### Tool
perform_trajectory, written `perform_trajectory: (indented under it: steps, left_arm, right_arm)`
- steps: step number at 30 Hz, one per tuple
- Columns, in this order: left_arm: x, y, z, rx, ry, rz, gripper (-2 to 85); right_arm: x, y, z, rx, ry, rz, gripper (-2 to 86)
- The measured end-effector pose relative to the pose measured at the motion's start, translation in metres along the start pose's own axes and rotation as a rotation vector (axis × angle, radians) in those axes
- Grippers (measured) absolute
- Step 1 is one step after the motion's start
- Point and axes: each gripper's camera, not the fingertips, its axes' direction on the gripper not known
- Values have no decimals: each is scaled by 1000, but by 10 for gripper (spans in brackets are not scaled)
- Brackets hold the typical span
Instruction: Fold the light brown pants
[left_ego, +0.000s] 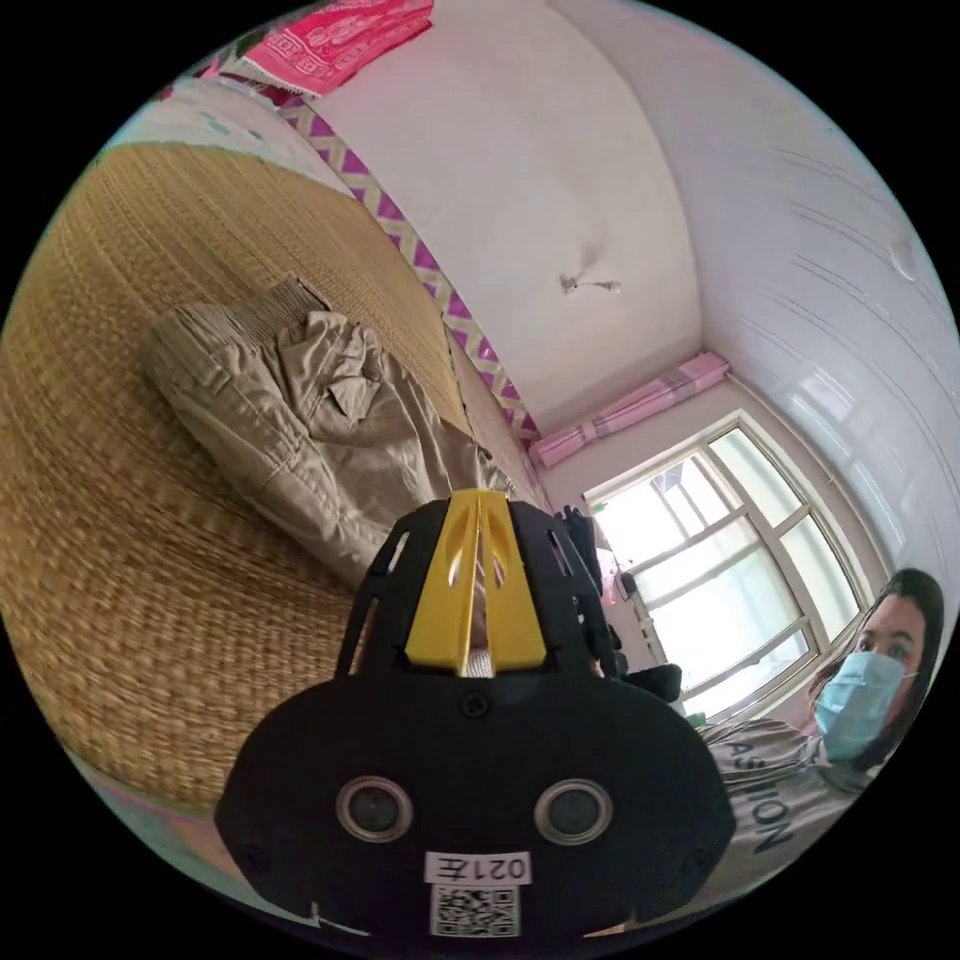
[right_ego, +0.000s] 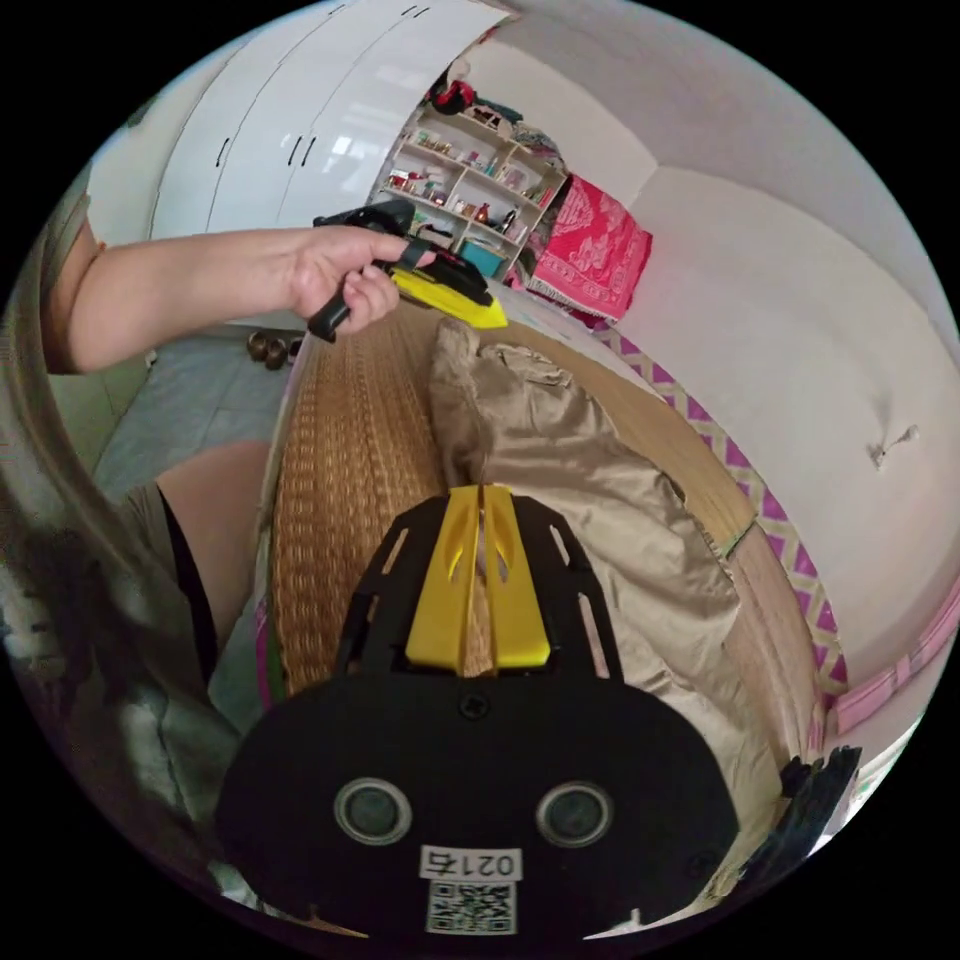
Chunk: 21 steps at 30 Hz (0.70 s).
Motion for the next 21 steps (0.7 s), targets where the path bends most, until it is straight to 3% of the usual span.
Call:
perform_trajectory:
  steps: [2, 4, 5, 7, 9, 12, 16, 21]
  left_arm:
    - [-5, 9, -12, 30, -22, 6, -9]
    - [-19, 15, -28, 65, -51, -16, -9]
    - [-24, 16, -31, 69, -57, -32, -9]
    - [-45, 15, -35, 62, -54, -111, -9]
    - [-53, 14, -31, 50, -41, -122, -7]
    - [-54, 5, -9, -37, -132, -99, 4]
    - [-82, 0, 37, -293, -199, -127, -5]
    - [-110, 19, 23, -291, -114, -174, -9]
  right_arm:
    - [-9, 17, 11, -52, -17, -49, -4]
    - [-3, 28, -2, 23, -10, 14, -4]
    - [1, 38, 6, 22, -96, 41, -3]
    - [-7, 44, 42, -167, -204, -21, -3]
    - [-6, 48, 27, -106, -149, -7, -3]
    - [6, 59, 5, -32, -171, 71, -4]
    - [16, 97, 1, 10, -275, 152, -5]
    - [32, 169, -1, -25, -237, 258, -5]
